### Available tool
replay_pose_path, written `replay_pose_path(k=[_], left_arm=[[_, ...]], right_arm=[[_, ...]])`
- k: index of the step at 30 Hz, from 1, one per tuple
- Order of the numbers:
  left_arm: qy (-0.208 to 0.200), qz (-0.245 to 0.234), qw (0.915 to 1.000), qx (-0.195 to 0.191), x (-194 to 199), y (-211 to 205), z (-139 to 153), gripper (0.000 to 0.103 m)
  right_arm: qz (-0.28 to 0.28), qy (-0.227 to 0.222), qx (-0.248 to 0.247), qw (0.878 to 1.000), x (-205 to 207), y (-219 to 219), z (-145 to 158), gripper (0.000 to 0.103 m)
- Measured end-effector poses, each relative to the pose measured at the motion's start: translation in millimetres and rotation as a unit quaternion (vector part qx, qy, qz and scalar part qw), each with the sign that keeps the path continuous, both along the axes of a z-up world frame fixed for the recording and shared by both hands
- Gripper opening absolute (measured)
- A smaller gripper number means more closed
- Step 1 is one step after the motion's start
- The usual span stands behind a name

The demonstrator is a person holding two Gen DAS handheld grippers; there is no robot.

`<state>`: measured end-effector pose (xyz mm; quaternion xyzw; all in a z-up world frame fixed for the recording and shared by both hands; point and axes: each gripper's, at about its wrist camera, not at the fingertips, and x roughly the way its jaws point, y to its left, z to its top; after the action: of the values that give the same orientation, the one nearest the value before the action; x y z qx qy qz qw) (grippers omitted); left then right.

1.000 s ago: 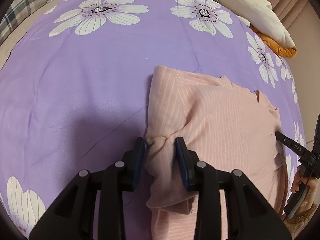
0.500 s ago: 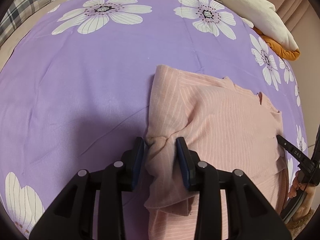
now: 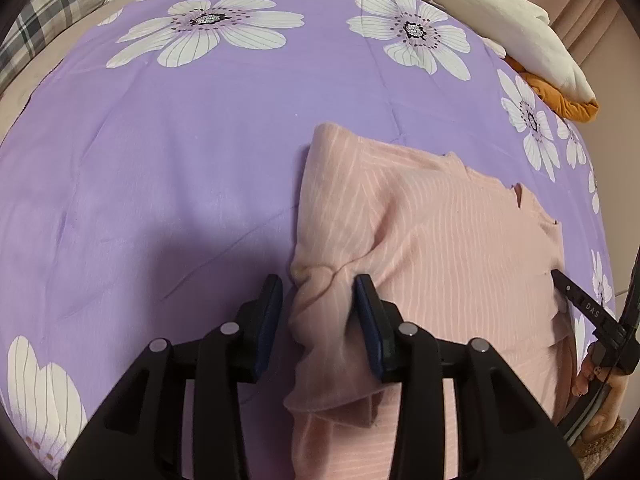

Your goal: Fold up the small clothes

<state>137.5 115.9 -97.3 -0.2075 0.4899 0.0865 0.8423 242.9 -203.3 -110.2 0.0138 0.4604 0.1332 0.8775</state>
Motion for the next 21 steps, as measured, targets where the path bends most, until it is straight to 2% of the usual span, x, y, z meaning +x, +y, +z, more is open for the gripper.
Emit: replay_pose_path(k=[8, 12, 14, 15, 16, 17, 18, 19, 20, 21], left_arm=[[0.001, 0.005, 1.0000, 0.001, -12, -7, 2, 0.040], [-0.020, 0.009, 0.9993, -0.031, -24, -6, 12, 0.037], [-0.037, 0.002, 0.9990, -0.024, -31, -12, 23, 0.038], [-0.048, -0.004, 0.9988, -0.013, -36, -17, 30, 0.040], [-0.059, -0.009, 0.9982, 0.000, -42, -21, 38, 0.042], [-0.067, -0.013, 0.9976, 0.008, -48, -25, 45, 0.050], [-0.074, -0.013, 0.9971, 0.010, -54, -27, 50, 0.062], [-0.081, -0.012, 0.9966, 0.010, -61, -29, 55, 0.067], [-0.084, -0.013, 0.9963, 0.009, -66, -30, 59, 0.074], [-0.085, -0.015, 0.9962, 0.008, -72, -32, 61, 0.076]], right_arm=[[-0.004, -0.009, -0.016, 1.000, -1, 3, 1, 0.006], [-0.007, -0.003, -0.015, 1.000, 0, 3, 2, 0.006], [-0.012, 0.003, -0.016, 1.000, 0, 3, 5, 0.009], [-0.013, 0.007, -0.020, 1.000, -1, 3, 8, 0.013], [-0.015, 0.009, -0.021, 1.000, -3, 3, 10, 0.028], [-0.014, 0.010, -0.012, 1.000, -7, 2, 14, 0.052], [-0.011, 0.009, 0.007, 1.000, -13, -1, 18, 0.063], [-0.011, 0.007, 0.025, 1.000, -20, -4, 24, 0.078], [-0.012, 0.003, 0.033, 0.999, -27, -7, 29, 0.079], [-0.010, -0.003, 0.035, 0.999, -33, -9, 34, 0.079]])
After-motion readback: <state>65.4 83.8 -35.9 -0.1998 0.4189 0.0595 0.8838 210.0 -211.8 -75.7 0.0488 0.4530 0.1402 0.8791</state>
